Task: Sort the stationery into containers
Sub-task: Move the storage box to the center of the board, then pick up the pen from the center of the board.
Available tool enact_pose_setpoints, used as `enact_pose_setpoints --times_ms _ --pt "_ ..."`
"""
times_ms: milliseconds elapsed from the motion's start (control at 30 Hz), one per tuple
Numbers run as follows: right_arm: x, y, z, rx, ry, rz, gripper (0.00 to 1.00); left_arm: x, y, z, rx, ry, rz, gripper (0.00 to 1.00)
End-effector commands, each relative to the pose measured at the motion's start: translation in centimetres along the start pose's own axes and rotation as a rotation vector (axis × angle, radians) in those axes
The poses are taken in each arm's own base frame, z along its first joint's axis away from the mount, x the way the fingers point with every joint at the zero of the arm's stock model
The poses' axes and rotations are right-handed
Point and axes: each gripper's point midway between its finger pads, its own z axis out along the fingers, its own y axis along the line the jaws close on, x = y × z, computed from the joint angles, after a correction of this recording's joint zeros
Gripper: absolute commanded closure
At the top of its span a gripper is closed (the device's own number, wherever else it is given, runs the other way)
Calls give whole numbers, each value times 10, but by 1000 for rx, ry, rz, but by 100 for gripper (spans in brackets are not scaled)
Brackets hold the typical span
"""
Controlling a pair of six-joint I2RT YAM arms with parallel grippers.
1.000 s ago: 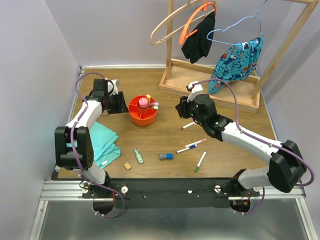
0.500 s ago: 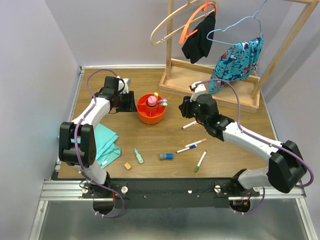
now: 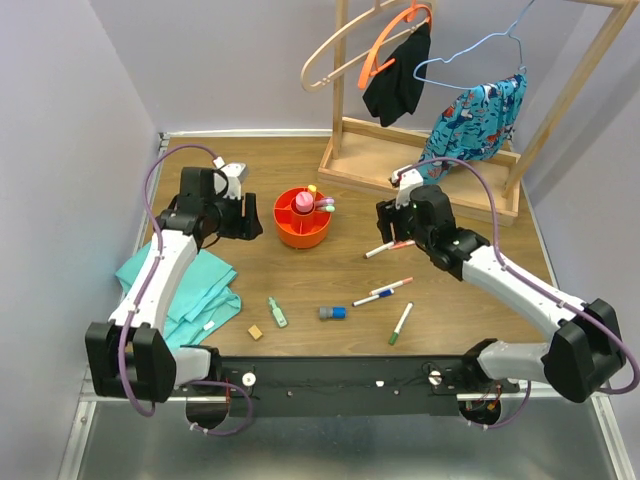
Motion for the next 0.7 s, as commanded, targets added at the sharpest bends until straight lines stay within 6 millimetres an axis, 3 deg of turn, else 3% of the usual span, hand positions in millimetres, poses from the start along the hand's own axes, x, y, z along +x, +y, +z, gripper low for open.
enact_pose_setpoints --times_ms 0,67,100,133,200,233,300,333,400,433,467,500,533,567,600,633,667 --pt "19 -28 -11 -24 173 -161 25 1 -29 -27 144 -33 158 29" --pt "19 -34 -9 -8 202 -65 27 -18 -46 -41 187 -102 232 29" --pt "19 -47 -9 34 199 -9 26 -28 -58 -47 223 -135 266 29" --pt "21 -52 -8 58 198 82 26 -47 -75 -58 255 -185 318 29" --pt "26 -71 -5 107 215 185 26 -65 -92 -61 310 -200 345 30" --pt "30 -74 -5 115 222 264 27 -89 -103 -72 321 -246 380 30" --pt "35 -98 -5 173 227 349 27 -94 -119 -53 342 -189 467 30" --pt "37 -103 -5 185 228 373 27 -112 -127 -55 311 -215 525 30" --pt "40 -116 -7 215 227 392 26 -105 -153 -28 337 -131 636 29" --pt "38 -115 -9 194 223 389 25 -122 -165 -32 318 -162 670 29" --pt "40 -117 -12 197 230 384 25 -118 -173 -6 331 -100 676 29" --pt "42 -116 -14 192 232 376 25 -107 -193 0 361 -54 705 29" --pt "39 -117 -18 191 220 355 24 -125 -209 -4 362 -84 720 29" --pt "39 -118 -22 198 223 350 24 -114 -212 31 341 0 718 29" --pt "36 -120 -25 201 214 350 24 -103 -221 38 348 56 720 30" --pt "33 -119 -27 191 209 351 24 -115 -232 39 349 32 717 30" --pt "32 -116 -32 179 213 357 23 -103 -232 63 349 93 706 30"
